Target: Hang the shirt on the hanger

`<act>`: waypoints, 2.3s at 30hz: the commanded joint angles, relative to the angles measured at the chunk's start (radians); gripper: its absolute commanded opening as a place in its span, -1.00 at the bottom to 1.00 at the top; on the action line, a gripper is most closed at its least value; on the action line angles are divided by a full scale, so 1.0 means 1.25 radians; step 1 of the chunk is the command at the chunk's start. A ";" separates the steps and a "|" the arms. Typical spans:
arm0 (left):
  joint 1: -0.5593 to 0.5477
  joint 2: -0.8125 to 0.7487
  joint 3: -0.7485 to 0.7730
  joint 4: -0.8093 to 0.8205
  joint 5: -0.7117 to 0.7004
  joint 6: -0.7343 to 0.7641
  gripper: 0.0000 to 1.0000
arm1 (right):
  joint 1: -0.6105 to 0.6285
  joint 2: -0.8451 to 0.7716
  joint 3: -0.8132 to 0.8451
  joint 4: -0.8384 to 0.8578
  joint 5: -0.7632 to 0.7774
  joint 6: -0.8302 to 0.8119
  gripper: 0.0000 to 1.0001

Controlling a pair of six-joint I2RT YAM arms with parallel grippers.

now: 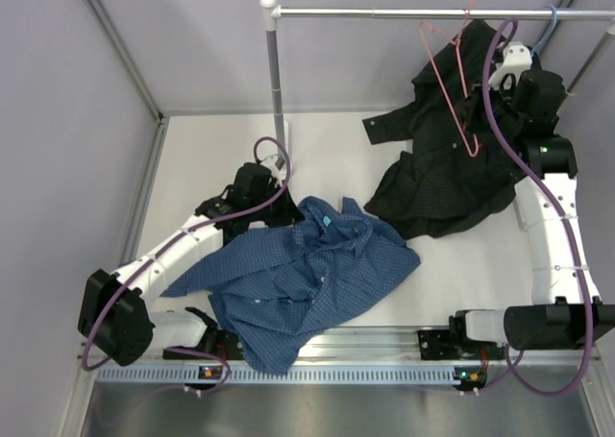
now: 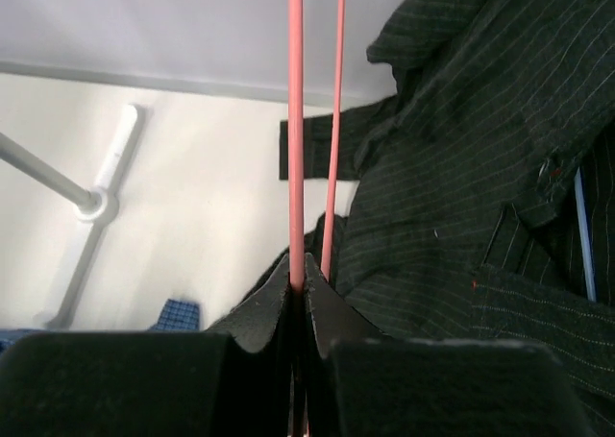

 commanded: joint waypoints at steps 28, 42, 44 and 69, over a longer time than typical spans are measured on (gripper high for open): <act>-0.002 0.042 0.114 0.017 -0.092 -0.048 -1.00 | 0.008 -0.284 -0.211 0.114 -0.283 0.080 -1.00; 0.071 0.153 0.212 0.002 -0.108 0.031 -1.00 | 0.249 -0.633 -0.590 -0.051 -0.316 0.070 -1.00; 0.071 0.158 0.226 0.002 -0.100 0.032 -1.00 | 0.258 -0.642 -0.589 -0.081 -0.303 0.067 -1.00; -0.038 0.034 0.265 -0.075 0.110 0.238 -1.00 | 0.264 -0.540 -0.646 0.099 -0.468 0.101 -1.00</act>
